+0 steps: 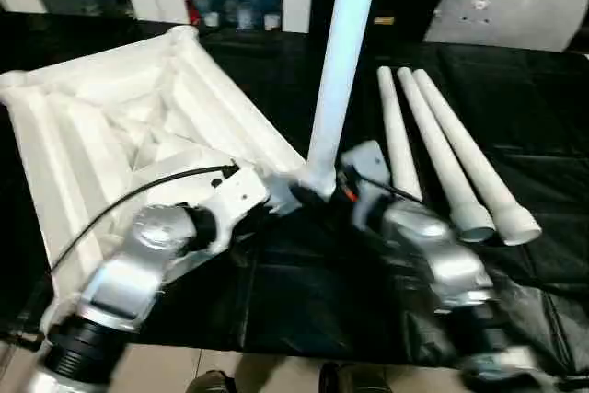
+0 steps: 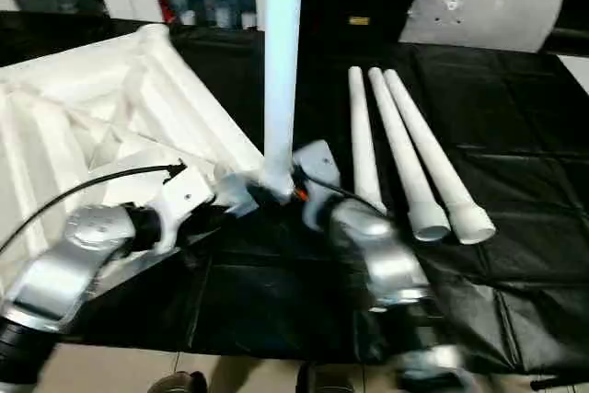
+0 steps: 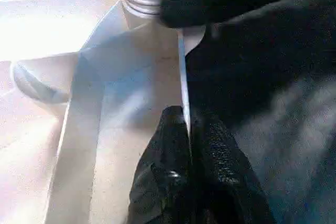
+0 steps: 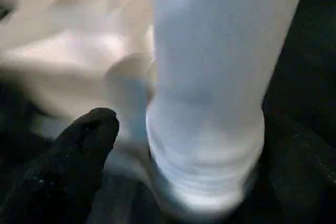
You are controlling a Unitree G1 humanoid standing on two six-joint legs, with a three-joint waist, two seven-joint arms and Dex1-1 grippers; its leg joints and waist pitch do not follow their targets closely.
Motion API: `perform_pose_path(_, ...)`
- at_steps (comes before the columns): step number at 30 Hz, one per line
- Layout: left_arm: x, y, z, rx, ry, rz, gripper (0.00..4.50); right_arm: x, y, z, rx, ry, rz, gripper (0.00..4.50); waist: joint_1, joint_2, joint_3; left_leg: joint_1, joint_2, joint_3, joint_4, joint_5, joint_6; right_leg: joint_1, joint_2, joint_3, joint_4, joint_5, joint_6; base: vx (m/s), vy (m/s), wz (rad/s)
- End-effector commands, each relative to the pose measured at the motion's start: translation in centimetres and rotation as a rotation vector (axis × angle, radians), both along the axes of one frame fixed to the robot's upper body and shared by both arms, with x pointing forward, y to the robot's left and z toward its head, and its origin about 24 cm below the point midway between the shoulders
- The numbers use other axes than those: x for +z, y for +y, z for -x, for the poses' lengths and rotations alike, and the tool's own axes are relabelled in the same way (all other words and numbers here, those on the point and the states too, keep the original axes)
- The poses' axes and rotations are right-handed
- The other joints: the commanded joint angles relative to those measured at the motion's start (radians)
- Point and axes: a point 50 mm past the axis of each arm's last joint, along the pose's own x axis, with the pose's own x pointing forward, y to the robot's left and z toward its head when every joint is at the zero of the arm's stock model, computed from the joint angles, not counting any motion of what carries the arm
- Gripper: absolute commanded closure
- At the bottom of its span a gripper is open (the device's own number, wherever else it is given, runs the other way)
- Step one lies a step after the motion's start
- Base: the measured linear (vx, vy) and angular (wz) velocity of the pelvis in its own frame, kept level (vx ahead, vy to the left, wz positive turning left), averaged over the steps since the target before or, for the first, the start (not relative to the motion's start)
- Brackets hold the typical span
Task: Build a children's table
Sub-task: Rotate leg to tighten
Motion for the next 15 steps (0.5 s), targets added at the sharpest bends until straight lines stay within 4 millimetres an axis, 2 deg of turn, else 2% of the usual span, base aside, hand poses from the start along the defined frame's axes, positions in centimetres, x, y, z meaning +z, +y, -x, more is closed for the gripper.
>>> perform_pose_path(1, 0.7, -0.7, 0.3, -0.158, -0.015, 0.008, 4.50, 0.5, -0.1, 0.6, 0.125, -0.011, -0.013, 0.06, 0.005, 0.009, -0.059, 0.008, 0.008, 0.006, -0.059, -0.148, 0.063, 0.062, -0.045, 0.033, -0.065, -0.086, -0.221, 0.000, 0.000, 0.00)
perform_pose_path(6, 0.8, 0.4, 0.6, -0.334, 0.038, -0.032, 4.50, 1.2, -2.2, 0.8, 0.268, -0.030, 0.054, 0.06, 0.021, 0.008, -0.059, 0.014, 0.013, 0.009, -0.058, -0.151, 0.069, 0.059, -0.048, 0.033, -0.063, -0.099, -0.236, 0.000, 0.000, 0.00)
perform_pose_path(11, 0.9, 1.0, 0.5, -0.409, 0.067, -0.067, 4.50, 1.3, -2.7, 1.2, 0.376, -0.015, 0.073, 0.06, 0.027, 0.007, -0.061, 0.013, 0.013, 0.010, -0.056, -0.135, 0.073, 0.062, -0.049, 0.033, -0.058, -0.069, -0.250, 0.000, 0.000, 0.00)
perform_pose_path(12, 0.9, 1.2, 0.5, -0.428, 0.075, -0.079, 4.50, 1.3, -2.8, 1.4, 0.419, -0.001, 0.073, 0.33, 0.026, 0.006, -0.061, 0.012, 0.013, 0.010, -0.057, -0.135, 0.074, 0.063, -0.050, 0.033, -0.057, -0.068, -0.252, 0.000, 0.000, 0.00)
perform_pose_path(15, 0.9, 1.3, 0.4, -0.440, 0.075, -0.085, 4.50, 1.3, -2.8, 1.6, 0.452, 0.013, 0.073, 0.47, 0.027, 0.005, -0.061, 0.012, 0.014, 0.010, -0.056, -0.130, 0.076, 0.063, -0.050, 0.033, -0.057, -0.068, -0.257, 0.000, 0.000, 0.00)
